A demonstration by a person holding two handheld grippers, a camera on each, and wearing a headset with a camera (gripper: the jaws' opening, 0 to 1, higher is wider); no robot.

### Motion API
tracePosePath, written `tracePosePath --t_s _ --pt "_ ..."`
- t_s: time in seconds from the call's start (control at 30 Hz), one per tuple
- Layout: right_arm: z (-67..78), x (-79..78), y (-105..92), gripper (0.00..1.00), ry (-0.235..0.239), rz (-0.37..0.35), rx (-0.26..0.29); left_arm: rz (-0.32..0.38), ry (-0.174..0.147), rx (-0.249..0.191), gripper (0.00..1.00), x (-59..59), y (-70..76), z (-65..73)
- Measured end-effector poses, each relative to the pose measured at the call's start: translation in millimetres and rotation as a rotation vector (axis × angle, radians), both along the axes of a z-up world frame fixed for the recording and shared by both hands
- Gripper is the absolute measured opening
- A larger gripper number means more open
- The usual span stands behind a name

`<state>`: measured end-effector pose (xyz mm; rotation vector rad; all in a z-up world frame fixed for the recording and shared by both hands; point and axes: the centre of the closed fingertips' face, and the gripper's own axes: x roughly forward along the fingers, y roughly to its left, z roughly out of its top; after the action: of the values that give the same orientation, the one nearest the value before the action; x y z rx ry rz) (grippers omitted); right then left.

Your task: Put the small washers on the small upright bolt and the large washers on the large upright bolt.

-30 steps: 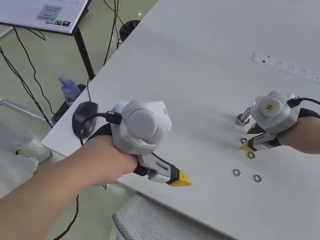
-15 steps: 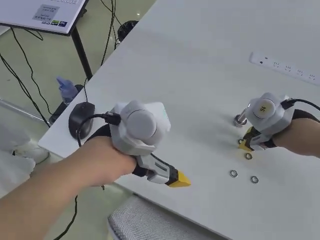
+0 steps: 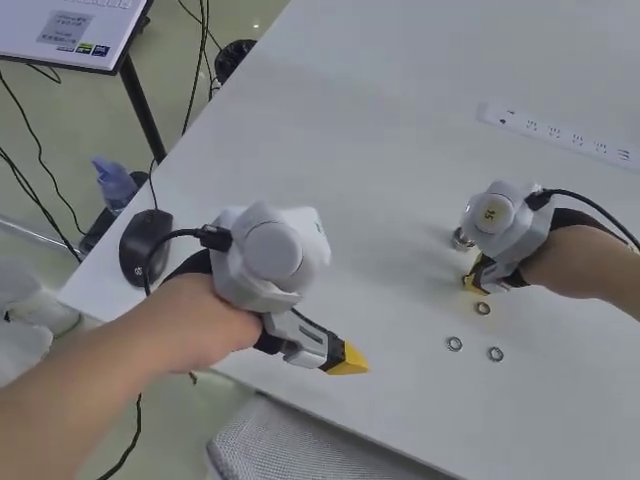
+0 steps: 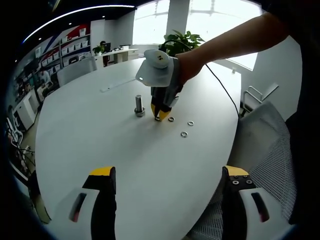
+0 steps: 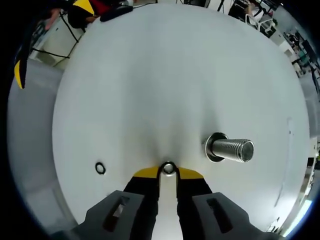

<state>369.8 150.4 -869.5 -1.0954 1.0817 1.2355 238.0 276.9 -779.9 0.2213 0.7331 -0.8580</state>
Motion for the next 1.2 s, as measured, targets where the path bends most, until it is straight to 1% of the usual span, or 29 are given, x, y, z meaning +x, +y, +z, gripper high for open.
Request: tracePosePath --t_s 0.13,0.2,0.33,0.43,0.5,0.57,0.63,0.87,0.97,1.07,1.13,1.2 --pt "0.6 3.6 -0.7 0.12 0.017 -0.042 0.029 -0.011 0.000 -0.001 0.87 1.0 -2.5 0.8" --pt "0.7 3.9 -0.5 0.12 0.022 -0.051 0.036 -0.016 0.000 -0.002 0.87 1.3 -4.6 1.8" --pt "0.1 3.0 0.2 0.12 0.024 -0.053 0.034 -0.023 -0.003 -0.002 0.87 2.6 -7.1 3.1" --pt "0.2 2.5 -0.7 0.12 0.031 -0.060 0.042 -0.015 -0.007 -0.004 0.87 2.9 -8.6 4.0" --pt "-0.2 1.6 -2.6 0.12 0.032 -0.063 0.040 -0.013 -0.013 -0.008 0.87 2.4 -10.6 5.0" --pt "-0.5 0.3 -4.8 0.12 0.035 -0.063 0.038 -0.012 -0.013 0.002 0.87 1.7 -11.0 4.3" --pt "-2.2 2.7 -8.9 0.12 0.034 -0.058 0.036 -0.006 -0.018 0.000 0.87 2.2 -11.5 5.2" --pt "12.0 2.1 -22.5 0.12 0.033 -0.059 0.040 0.033 -0.022 -0.001 0.87 1.0 -12.3 9.0" --pt "17.0 1.1 -30.9 0.12 0.037 -0.059 0.035 0.053 -0.024 0.011 0.87 1.4 -9.8 8.7" --pt "23.5 3.3 -37.7 0.12 0.038 -0.064 0.032 0.080 -0.023 0.007 0.87 2.0 -9.3 10.8" --pt "27.6 4.6 -39.4 0.12 0.031 -0.061 0.038 0.086 -0.026 0.012 0.87 1.9 -9.0 11.8" --pt "33.5 6.7 -40.6 0.12 0.027 -0.062 0.046 0.098 -0.023 0.006 0.87 1.9 -10.1 12.5"
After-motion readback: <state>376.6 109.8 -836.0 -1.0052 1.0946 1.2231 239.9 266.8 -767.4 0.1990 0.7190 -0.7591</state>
